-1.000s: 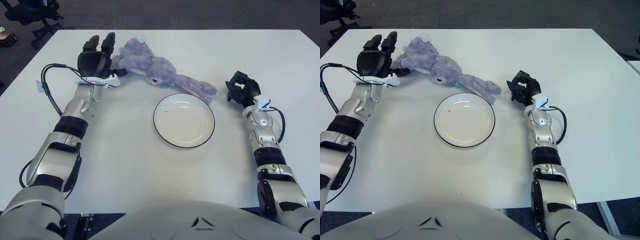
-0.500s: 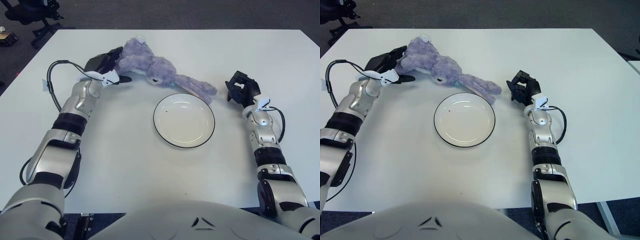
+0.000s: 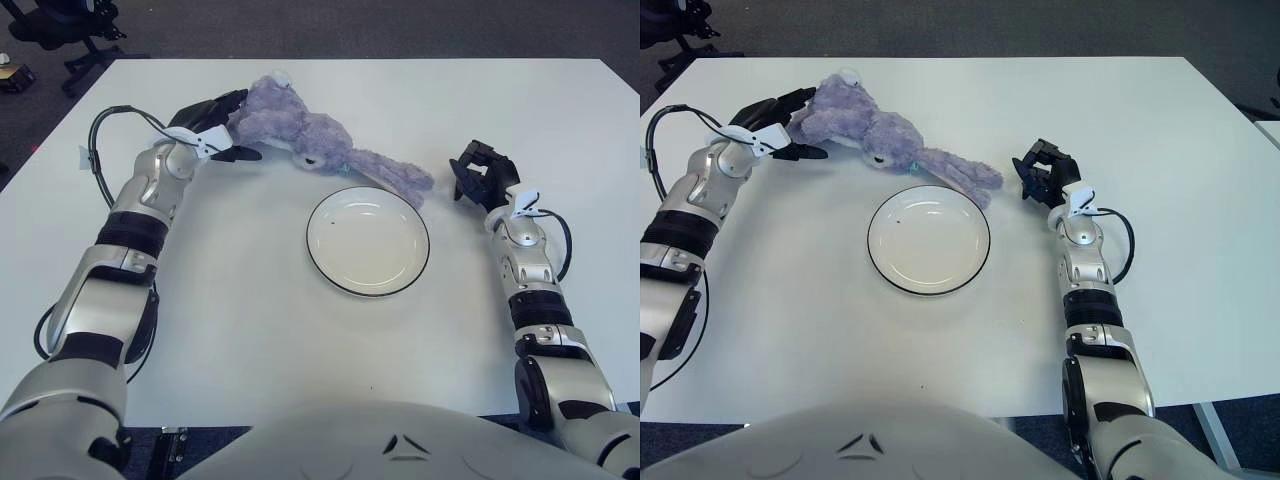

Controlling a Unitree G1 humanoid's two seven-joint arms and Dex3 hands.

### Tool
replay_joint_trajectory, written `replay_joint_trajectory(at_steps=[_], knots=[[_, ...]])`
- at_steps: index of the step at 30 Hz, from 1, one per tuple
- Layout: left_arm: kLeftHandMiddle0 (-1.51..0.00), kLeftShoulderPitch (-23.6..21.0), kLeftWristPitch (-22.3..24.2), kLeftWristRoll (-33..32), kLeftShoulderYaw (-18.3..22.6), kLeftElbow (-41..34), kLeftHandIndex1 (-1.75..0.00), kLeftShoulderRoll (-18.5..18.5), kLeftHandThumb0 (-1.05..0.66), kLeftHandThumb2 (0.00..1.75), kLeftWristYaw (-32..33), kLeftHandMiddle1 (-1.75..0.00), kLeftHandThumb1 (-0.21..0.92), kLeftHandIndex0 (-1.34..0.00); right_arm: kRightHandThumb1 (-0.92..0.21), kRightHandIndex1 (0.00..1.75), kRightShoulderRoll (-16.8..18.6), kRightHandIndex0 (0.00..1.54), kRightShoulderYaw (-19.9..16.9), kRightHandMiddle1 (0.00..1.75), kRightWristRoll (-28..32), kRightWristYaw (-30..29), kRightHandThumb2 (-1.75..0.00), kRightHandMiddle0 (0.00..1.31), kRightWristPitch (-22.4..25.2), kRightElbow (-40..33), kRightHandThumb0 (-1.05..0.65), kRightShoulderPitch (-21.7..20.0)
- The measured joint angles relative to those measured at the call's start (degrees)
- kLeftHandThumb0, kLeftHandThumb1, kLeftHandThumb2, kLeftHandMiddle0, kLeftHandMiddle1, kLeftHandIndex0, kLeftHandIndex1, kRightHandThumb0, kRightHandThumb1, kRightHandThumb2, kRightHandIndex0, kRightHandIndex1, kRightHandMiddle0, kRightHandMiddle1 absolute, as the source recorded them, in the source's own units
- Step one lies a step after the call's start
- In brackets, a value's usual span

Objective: Put the doll into the plate.

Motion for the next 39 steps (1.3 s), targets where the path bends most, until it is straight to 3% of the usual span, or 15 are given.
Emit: replay_joint_trajectory(at_steps=[7,16,22,33,39], knots=[[-0.44,-0.7,-1.0,0.2,-0.2,1.0,-0.03,0.0,-0.58,0.0,0.8,-0.02,0.78,-0.32,-0.92,1.75,-0.9,0.75,1.6,1.48,-2.6,-0.5,-0.27,0.47,0.2,-3.0,-0.36,-6.3],[-0.51,-1.4,-0.2,5.2,-2.2,2.9,-0.04,-0.4,-0.52,0.0,8.9,-0.03,0.77,-0.35,-0.92,1.75,-0.9,0.71,4.7,1.46,-3.1,3.4,-0.26,0.47,1.2,-6.1,-0.36,-9.1],[-0.57,-2.5,6.5,13.3,-5.9,5.6,-0.04,-1.9,-0.52,0.01,21.0,-0.02,0.79,-0.4,-0.92,1.75,-1.7,0.69,8.5,1.45,-7.7,4.6,-0.25,0.48,0.3,-4.8,-0.36,-11.6],[-0.54,-4.6,11.8,16.7,-9.0,9.4,-0.03,-4.6,-0.52,0.01,28.2,0.0,0.81,-0.42,-0.92,1.69,-1.2,0.55,12.7,1.46,-14.5,1.6,-0.26,0.47,-1.1,-0.4,-0.36,-19.6],[-0.53,-5.8,18.2,19.8,-11.3,11.8,-0.04,-6.4,-0.5,0.01,32.8,0.0,0.82,-0.45,-0.92,1.6,-0.8,0.49,16.2,1.5,-18.5,0.0,-0.29,0.44,-4.6,2.7,-0.36,-22.1]])
